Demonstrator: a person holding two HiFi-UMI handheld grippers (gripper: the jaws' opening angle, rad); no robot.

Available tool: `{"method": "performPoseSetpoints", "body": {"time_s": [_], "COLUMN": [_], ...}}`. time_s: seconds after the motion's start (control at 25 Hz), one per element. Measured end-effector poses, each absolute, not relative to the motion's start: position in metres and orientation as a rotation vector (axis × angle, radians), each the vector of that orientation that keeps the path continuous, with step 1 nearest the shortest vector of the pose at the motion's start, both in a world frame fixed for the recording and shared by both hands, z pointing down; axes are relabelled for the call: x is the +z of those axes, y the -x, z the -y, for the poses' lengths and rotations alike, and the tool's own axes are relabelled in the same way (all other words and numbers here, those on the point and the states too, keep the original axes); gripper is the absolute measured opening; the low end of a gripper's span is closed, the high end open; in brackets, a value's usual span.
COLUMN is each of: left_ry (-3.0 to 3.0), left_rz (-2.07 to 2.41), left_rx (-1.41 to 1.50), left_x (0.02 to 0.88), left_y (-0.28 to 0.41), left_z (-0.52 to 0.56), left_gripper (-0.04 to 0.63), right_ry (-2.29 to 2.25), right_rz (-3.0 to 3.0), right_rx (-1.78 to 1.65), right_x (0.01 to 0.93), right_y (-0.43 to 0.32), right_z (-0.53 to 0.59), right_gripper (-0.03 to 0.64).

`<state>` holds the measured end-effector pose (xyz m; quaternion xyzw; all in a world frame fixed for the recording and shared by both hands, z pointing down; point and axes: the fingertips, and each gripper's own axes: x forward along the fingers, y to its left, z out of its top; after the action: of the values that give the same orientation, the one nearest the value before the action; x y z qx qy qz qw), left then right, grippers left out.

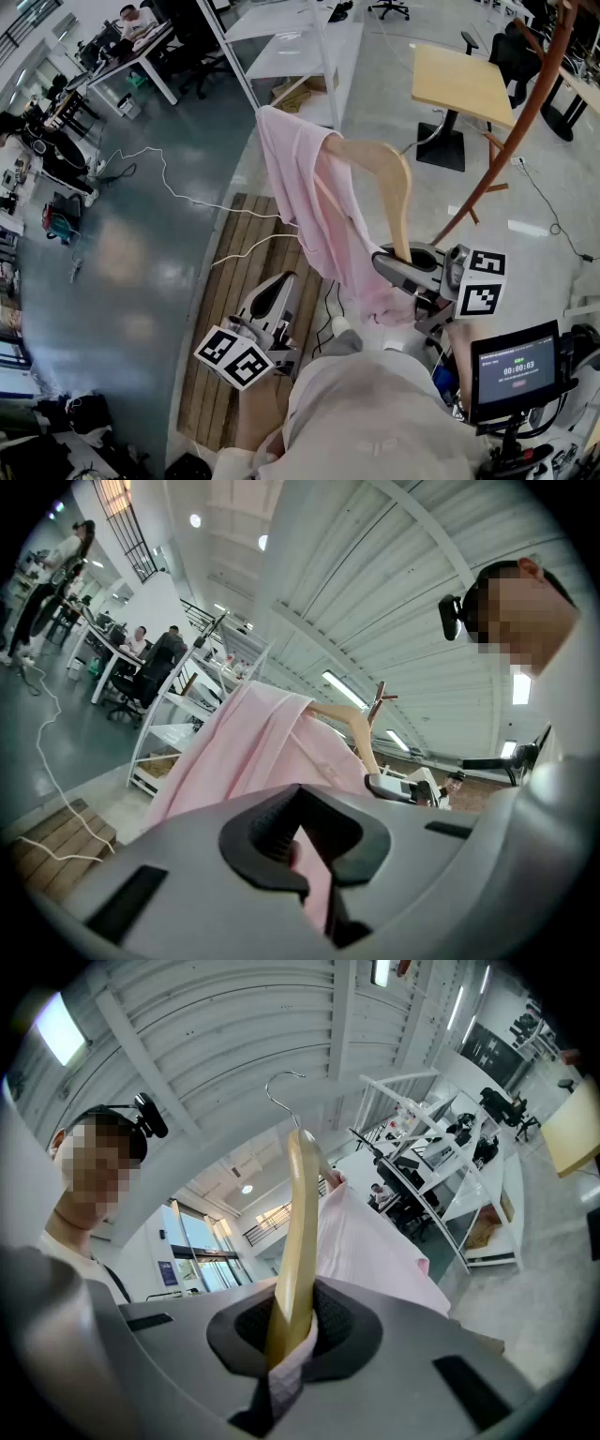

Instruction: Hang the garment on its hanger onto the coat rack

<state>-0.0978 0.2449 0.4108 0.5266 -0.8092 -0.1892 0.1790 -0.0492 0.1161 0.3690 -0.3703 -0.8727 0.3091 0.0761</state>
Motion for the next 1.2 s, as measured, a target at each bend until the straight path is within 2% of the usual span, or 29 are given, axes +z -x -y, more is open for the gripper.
{"method": "performPoseSetpoints", "body": {"time_s": [0.56, 1.2], "left_ry": [-1.617, -1.71], "left_rz": [2.192, 2.203], "left_rx": [-0.479, -0.454], "left_x": [0.403, 0.351], "left_y": [0.18, 0.223], "left_z": [-0.154, -0.047], "left_gripper": [0.003, 0.003], "right_ry": [1.048, 1.014], "right_rz": [2.696, 2.745], "right_rx": [0.921, 0.93], "right_x": [0.356, 0.311], "right_y": [0.134, 0.18], "right_z": [-0.047, 0.043], "right_gripper": [0.017, 0.017]}}
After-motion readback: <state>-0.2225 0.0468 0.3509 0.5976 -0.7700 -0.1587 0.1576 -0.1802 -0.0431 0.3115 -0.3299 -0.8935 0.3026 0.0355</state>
